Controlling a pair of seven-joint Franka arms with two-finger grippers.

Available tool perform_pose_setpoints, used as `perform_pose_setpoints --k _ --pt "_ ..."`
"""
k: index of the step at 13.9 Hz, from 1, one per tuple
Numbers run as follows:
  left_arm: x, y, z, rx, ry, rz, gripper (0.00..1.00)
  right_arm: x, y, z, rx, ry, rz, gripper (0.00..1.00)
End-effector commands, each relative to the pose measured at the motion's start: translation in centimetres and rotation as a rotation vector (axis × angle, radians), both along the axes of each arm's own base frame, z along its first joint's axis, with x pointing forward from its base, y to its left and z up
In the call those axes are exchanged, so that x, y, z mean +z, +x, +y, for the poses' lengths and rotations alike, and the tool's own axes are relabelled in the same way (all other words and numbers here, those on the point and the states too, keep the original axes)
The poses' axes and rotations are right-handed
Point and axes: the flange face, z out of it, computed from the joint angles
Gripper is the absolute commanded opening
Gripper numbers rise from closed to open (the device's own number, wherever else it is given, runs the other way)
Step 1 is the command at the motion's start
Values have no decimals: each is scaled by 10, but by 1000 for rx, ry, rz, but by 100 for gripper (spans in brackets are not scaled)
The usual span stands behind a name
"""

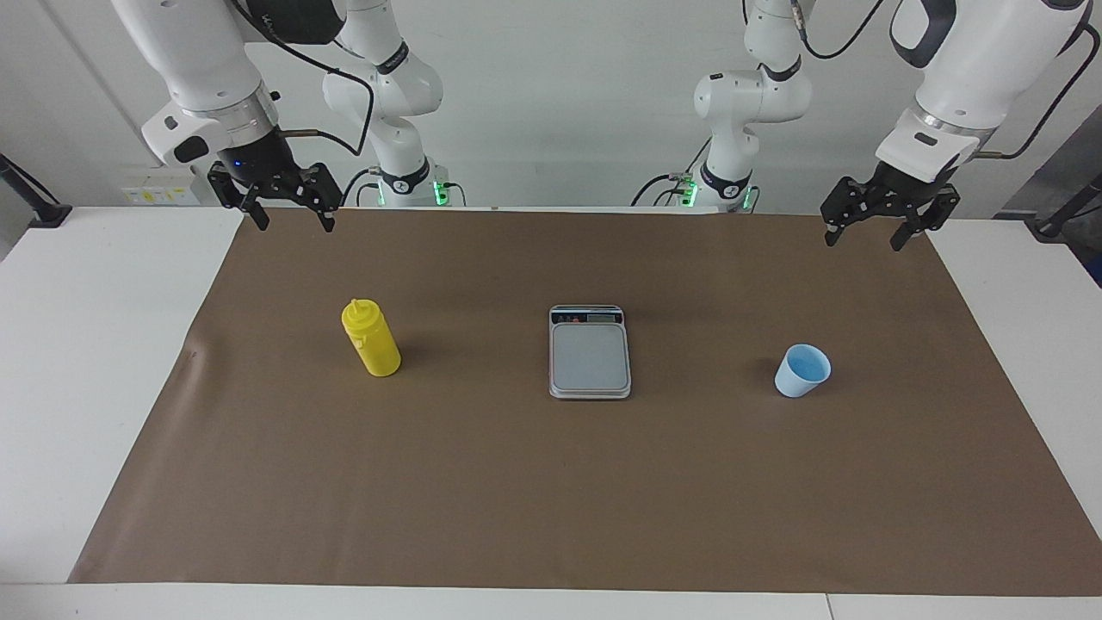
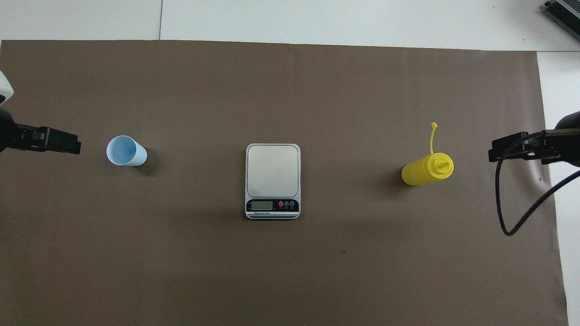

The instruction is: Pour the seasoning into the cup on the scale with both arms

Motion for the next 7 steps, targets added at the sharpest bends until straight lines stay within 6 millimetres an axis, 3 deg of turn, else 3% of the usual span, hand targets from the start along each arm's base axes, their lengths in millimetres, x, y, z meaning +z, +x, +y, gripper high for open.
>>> perform_pose_setpoints --k 1,7 --pt "0 1 2 3 10 -10 100 -1 -2 -2 17 2 -1 100" --pt "0 1 2 -1 10 -10 100 -1 -2 -2 17 2 -1 100"
